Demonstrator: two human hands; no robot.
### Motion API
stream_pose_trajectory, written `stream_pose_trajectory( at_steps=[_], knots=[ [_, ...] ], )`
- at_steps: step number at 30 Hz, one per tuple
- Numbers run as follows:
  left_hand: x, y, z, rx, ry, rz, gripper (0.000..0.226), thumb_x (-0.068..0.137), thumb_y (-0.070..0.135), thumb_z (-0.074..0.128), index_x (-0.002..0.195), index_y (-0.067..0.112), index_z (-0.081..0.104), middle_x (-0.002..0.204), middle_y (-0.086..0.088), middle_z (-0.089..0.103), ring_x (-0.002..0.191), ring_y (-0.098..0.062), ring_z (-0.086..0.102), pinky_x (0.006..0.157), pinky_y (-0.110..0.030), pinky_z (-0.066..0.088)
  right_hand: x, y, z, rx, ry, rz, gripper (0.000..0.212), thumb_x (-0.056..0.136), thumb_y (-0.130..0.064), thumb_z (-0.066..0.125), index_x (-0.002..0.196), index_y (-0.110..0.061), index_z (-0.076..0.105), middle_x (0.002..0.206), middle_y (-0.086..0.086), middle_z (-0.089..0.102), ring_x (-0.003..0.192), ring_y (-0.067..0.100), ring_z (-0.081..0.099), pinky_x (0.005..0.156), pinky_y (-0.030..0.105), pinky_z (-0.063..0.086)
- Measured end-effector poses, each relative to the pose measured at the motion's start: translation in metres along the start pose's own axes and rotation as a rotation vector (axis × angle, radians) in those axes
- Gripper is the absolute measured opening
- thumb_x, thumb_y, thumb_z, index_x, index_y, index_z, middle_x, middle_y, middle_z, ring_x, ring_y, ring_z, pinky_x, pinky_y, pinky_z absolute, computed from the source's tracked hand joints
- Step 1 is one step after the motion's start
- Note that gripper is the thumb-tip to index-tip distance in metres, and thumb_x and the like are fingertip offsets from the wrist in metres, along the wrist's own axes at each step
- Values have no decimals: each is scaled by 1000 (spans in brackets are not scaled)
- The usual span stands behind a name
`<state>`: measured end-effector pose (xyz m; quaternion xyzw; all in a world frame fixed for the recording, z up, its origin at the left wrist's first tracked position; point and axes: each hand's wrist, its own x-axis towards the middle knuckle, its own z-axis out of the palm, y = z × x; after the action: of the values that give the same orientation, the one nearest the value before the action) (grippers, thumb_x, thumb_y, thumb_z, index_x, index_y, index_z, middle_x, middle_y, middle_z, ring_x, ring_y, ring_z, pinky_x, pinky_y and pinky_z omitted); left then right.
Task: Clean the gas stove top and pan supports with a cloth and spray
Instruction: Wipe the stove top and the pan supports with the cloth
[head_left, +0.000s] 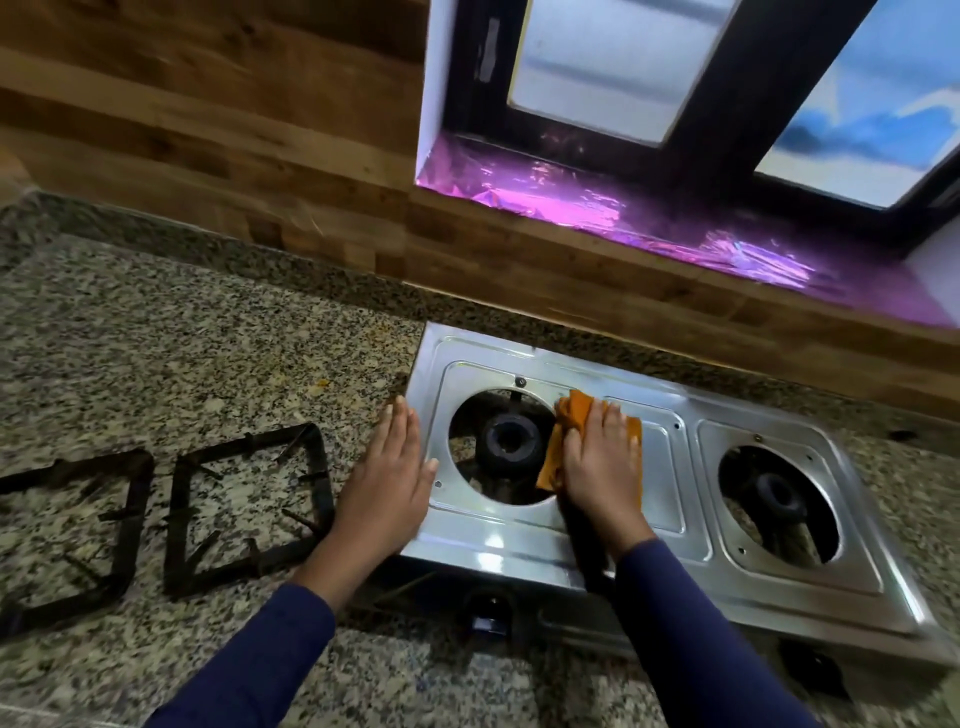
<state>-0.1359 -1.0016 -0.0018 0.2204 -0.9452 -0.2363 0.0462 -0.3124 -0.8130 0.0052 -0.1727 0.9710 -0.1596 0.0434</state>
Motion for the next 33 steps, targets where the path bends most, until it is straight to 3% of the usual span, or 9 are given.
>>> stream_pose_trajectory(
  at_steps=[6, 11, 13, 17, 24, 27, 33],
  knots=[
    [0, -2, 0, -9, 19, 28, 65, 104, 39, 24, 153, 10, -7, 157, -3, -24, 143, -15, -26, 113, -27, 2, 86, -15, -4, -23, -8, -13, 60, 105, -37, 25, 157, -11, 12, 165, 12, 5, 152, 25, 2, 122, 43, 0],
    [3, -5, 5, -7, 14, 46, 68, 96, 51, 4, 149, 15, -15, 158, -2, -27, 144, -14, -29, 115, -25, -1, 116, -64, 6, -95, -36, -230, 50, 104, -36, 30, 149, -16, 38, 159, 10, 31, 146, 25, 26, 118, 42, 17],
    [4, -5, 7, -9, 13, 54, 71, 91, 53, -1, 150, 16, -14, 158, -1, -26, 144, -12, -29, 114, -24, -3, 110, -101, 20, -108, -62, -337, 53, 103, -38, 29, 151, -16, 35, 159, 10, 29, 147, 25, 25, 118, 42, 16],
    [5, -8, 10, -18, 39, 63, 75, 93, 50, 9, 155, 9, 3, 161, -4, -15, 148, -14, -18, 118, -30, 7, 93, -161, 45, -65, -161, -440, 60, 105, -42, 24, 157, -15, 15, 165, 7, 7, 152, 22, 4, 122, 41, -1],
    [4, -8, 8, -15, 24, 64, 77, 92, 53, 7, 155, 10, 4, 162, -2, -15, 148, -11, -18, 118, -28, 3, 100, -143, 35, -113, -234, -677, 61, 102, -41, 37, 157, -22, 18, 165, 5, 8, 152, 21, 8, 120, 36, 2],
    [1, -8, 6, -35, 17, 50, 76, 91, 56, 5, 155, 14, -3, 161, 2, -20, 146, -8, -23, 116, -26, 3, 118, -98, 23, -142, -182, -568, 60, 101, -41, 38, 156, -23, 21, 165, 7, 13, 151, 24, 10, 120, 38, 5],
    [0, -8, 5, -53, 24, 44, 74, 90, 56, 3, 153, 18, -8, 159, 2, -23, 145, -7, -26, 115, -24, -1, 117, -6, -3, -132, -29, -98, 56, 99, -47, 31, 153, -31, 27, 163, 8, 19, 151, 29, 3, 118, 54, -4]
  ],
)
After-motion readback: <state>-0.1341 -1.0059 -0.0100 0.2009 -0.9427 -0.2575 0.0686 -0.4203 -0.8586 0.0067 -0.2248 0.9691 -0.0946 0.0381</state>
